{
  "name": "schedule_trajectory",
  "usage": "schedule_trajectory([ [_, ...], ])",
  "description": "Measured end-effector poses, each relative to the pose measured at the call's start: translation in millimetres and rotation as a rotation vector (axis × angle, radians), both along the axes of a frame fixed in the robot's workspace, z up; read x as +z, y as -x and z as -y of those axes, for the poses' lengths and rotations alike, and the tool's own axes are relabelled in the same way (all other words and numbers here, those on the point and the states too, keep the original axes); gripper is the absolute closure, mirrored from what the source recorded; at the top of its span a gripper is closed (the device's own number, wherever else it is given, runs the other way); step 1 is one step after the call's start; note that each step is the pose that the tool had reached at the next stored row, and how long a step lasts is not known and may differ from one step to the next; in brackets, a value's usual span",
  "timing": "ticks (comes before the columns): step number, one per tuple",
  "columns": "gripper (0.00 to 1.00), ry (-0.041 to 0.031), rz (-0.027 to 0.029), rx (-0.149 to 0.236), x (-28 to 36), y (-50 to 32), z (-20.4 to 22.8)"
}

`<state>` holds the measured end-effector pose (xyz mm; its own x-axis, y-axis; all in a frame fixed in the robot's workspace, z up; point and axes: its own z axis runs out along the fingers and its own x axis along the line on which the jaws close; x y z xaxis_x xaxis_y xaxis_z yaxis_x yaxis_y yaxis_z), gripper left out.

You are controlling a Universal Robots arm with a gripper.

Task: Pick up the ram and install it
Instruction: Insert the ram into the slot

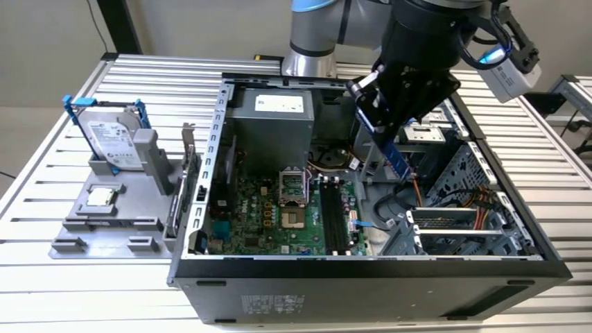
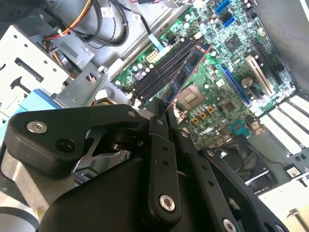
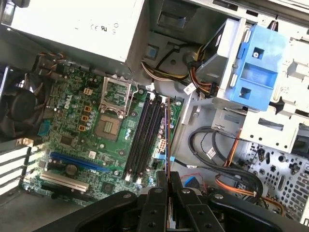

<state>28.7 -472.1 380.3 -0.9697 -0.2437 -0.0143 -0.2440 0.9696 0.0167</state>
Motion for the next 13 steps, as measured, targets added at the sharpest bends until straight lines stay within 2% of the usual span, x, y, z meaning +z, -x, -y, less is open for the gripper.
schedule_trajectory([
  [13,1.0,0.0002,0.0,-0.134,-1.1,0.0,2.7],
])
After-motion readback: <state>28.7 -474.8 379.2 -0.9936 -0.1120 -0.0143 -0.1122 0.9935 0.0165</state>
